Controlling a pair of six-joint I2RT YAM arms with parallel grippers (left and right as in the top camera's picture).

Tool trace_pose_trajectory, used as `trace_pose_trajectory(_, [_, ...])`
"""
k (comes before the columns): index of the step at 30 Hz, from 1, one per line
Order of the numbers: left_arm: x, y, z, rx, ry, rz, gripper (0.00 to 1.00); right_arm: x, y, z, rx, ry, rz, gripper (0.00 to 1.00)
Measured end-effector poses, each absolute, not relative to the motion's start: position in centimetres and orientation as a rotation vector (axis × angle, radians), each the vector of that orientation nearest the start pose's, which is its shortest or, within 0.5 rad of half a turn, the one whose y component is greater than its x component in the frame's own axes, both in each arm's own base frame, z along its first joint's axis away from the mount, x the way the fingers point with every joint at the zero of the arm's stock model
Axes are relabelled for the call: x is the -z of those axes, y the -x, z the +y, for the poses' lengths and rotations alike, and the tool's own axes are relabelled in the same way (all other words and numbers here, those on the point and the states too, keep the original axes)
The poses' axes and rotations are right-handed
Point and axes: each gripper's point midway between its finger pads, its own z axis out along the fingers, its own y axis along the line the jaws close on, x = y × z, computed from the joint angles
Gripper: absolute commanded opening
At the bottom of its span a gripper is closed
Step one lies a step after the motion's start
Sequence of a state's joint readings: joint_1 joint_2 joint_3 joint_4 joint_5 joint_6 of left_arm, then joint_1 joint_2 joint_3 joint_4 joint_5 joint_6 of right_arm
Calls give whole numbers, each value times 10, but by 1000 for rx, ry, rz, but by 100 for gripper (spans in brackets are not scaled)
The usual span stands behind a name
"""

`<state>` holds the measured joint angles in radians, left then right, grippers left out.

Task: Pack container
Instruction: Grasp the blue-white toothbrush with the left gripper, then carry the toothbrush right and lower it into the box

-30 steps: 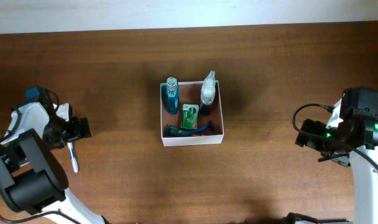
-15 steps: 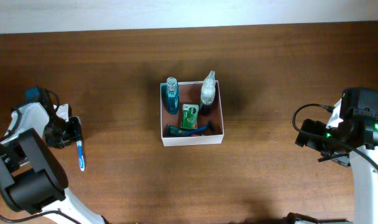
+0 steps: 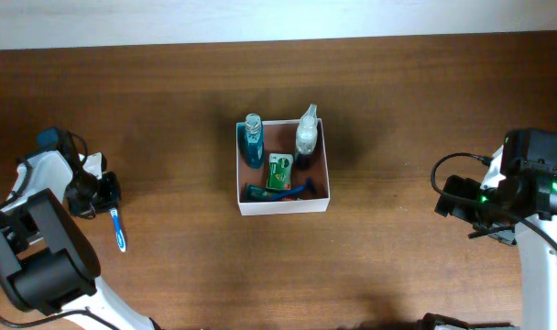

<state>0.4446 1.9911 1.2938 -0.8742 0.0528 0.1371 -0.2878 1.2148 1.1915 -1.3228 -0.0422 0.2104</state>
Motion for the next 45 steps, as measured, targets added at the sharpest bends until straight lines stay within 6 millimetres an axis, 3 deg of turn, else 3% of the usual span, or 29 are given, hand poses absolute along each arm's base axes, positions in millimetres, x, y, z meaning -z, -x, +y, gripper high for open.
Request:
trace_pose_trajectory(12, [-2, -321, 133, 169, 498, 3103, 1, -176, -222, -58, -49, -712, 2827, 92])
trace_pose_trajectory(17, [-38, -341, 111, 241, 412, 3012, 0, -176, -222, -58, -49, -711, 2827, 92])
trace_pose_trajectory(22, [-123, -369, 60, 245, 155, 2793, 1, -176, -222, -58, -49, -712, 2826, 92])
trace_pose_trajectory(26, [-193, -376, -5, 250, -145, 2592, 1, -176, -222, -58, -49, -711, 2827, 92])
trace_pose_trajectory(29, [-223, -367, -61, 273, -417, 2475, 1, -176, -222, -58, -49, -712, 2826, 93])
trace_pose_trajectory(31, [-231, -360, -97, 291, -601, 2407, 1, -176, -222, -58, -50, -711, 2826, 92])
trace_pose_trajectory(36, [-225, -340, -164, 317, -994, 2284, 0, -176, -222, -58, -51, -712, 2826, 92])
trace_pose_trajectory(39, [-211, -332, -199, 323, -1209, 2207, 1, -176, -222, -58, -53, -711, 2826, 92])
trace_pose_trajectory(45, [-164, -338, -230, 270, -1405, 2198, 1, -176, -222, -58, -54, -711, 2827, 93])
